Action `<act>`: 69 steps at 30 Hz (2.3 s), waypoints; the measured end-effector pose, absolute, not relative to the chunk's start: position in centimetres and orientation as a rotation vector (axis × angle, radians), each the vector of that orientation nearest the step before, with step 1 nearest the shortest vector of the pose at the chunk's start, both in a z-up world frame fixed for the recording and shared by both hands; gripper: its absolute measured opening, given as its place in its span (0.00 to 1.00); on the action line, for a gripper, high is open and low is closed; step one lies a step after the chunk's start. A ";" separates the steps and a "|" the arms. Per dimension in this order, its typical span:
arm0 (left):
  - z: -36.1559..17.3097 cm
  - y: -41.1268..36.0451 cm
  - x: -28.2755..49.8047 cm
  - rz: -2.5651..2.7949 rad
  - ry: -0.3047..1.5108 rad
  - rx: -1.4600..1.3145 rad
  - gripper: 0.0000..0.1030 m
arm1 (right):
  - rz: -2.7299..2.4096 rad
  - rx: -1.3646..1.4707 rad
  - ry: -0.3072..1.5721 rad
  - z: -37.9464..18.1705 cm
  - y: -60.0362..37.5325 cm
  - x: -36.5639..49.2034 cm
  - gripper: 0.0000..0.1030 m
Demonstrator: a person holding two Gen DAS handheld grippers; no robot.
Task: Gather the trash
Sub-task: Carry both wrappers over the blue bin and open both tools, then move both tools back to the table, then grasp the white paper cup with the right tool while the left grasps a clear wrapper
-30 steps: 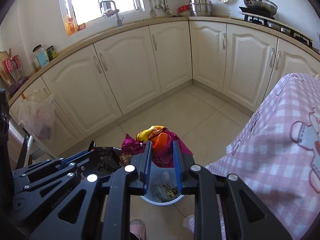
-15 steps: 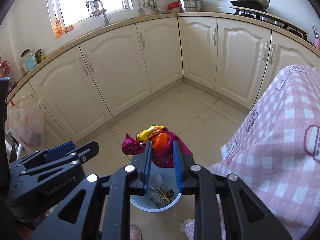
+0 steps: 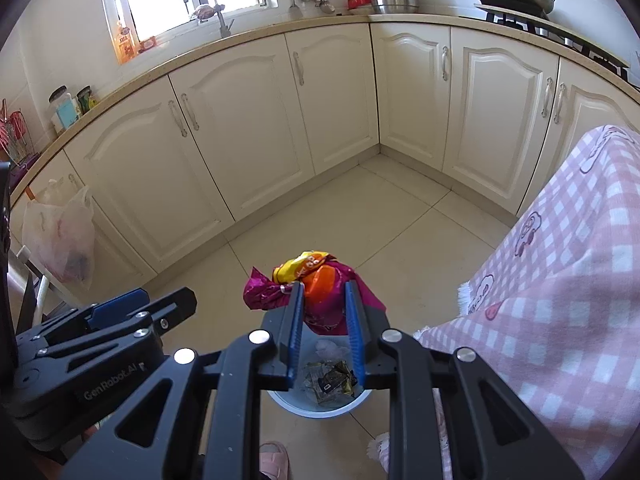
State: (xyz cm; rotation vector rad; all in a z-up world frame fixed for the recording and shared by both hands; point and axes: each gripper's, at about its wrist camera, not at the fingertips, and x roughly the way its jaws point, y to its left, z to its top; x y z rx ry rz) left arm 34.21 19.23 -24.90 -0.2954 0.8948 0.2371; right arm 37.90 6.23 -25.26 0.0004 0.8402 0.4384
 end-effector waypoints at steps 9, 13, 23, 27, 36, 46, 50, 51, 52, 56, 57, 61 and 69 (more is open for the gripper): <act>-24.5 20.5 33.8 0.256 0.869 -0.320 0.54 | 0.465 0.016 0.810 -24.8 7.9 38.9 0.22; -23.8 21.0 33.4 0.262 0.843 -0.350 0.54 | 0.471 0.033 0.776 -24.3 8.4 39.5 0.36; -20.9 18.5 32.5 0.188 0.799 -0.344 0.54 | 0.436 0.060 0.729 -21.5 4.9 37.8 0.36; -18.6 15.9 31.7 0.140 0.758 -0.315 0.56 | 0.392 0.081 0.675 -18.8 1.3 36.2 0.36; -13.3 6.2 30.3 -0.040 0.683 -0.198 0.61 | 0.242 0.122 0.535 -12.3 -9.7 31.6 0.40; -11.1 -8.8 29.9 -0.322 0.696 -0.041 0.66 | -0.080 0.179 0.460 -9.6 -27.2 25.4 0.46; -12.2 -14.3 30.0 -0.410 0.745 0.009 0.66 | -0.172 0.218 0.513 -10.9 -33.2 24.1 0.49; -12.6 -15.7 30.1 -0.425 0.758 0.022 0.66 | -0.183 0.228 0.521 -11.2 -34.1 24.0 0.49; -12.9 -16.7 30.1 -0.435 0.769 0.033 0.66 | -0.199 0.238 0.539 -11.7 -35.3 23.9 0.49; -13.9 -20.5 30.4 -0.456 0.800 0.088 0.66 | -0.223 0.275 0.582 -13.4 -38.1 24.0 0.50; -14.2 -21.2 30.7 -0.459 0.807 0.098 0.66 | -0.224 0.286 0.590 -13.8 -38.7 24.1 0.50; -15.4 -23.1 31.7 -0.450 0.841 0.119 0.66 | -0.217 0.308 0.616 -14.7 -38.9 24.9 0.52; -16.8 -24.9 33.0 -0.459 0.886 0.142 0.25 | -0.201 0.391 0.614 -15.1 -40.3 26.5 0.53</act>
